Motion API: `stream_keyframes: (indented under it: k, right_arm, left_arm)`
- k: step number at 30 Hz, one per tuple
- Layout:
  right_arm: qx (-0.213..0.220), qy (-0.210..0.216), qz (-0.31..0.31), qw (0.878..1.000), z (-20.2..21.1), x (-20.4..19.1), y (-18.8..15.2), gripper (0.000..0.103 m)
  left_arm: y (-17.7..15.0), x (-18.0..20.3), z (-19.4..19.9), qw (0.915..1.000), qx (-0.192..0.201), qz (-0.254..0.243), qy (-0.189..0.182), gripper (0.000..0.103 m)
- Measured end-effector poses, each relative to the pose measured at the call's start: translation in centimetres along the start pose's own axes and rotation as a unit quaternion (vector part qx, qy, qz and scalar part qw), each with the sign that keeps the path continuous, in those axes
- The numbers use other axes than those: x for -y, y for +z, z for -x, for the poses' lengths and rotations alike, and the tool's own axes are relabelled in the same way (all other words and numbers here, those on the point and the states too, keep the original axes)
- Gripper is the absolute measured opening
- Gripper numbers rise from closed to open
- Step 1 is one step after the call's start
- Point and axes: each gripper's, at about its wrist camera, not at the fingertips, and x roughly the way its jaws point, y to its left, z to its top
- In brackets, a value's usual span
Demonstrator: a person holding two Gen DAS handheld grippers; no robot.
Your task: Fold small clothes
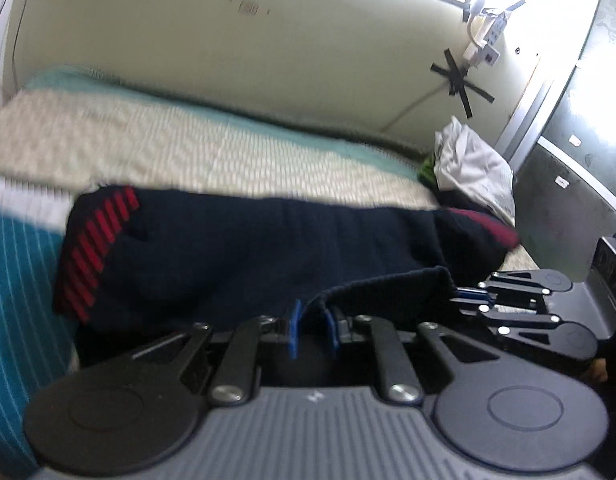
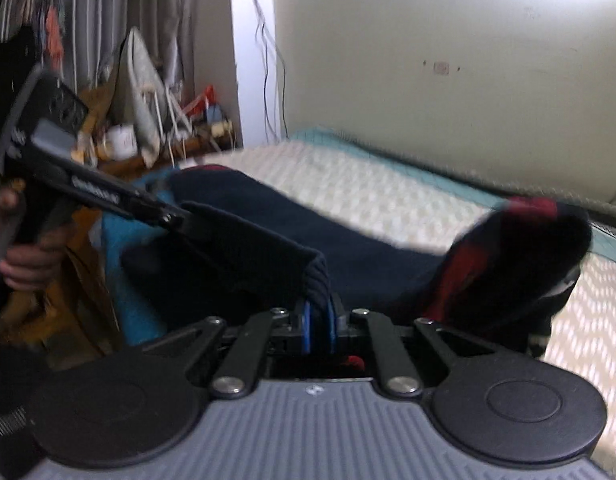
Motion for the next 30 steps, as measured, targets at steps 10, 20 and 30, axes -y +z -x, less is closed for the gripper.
stream_keyframes:
  k: [10, 20, 30]
  right_arm:
    - [-0.009, 0.089, -0.057, 0.994, 3.3, 1.0, -1.8, 0.050]
    - [0.107, -0.037, -0.088, 0.990, 6.9, 5.0, 1.7, 0.049]
    - [0.002, -0.113, -0.095, 0.989, 0.3, 5.6, -0.6, 0.033]
  left_arm:
    - [-0.5, -1.6, 4.9, 0.9987, 0.037, -0.029, -0.019, 0.037]
    - [2.8, -6.9, 3.8, 0.9969, 0.068, 0.030, 0.023, 0.041]
    - [7.5, -12.4, -6.0, 0.9991, 0.008, 0.020, 0.036, 0.006]
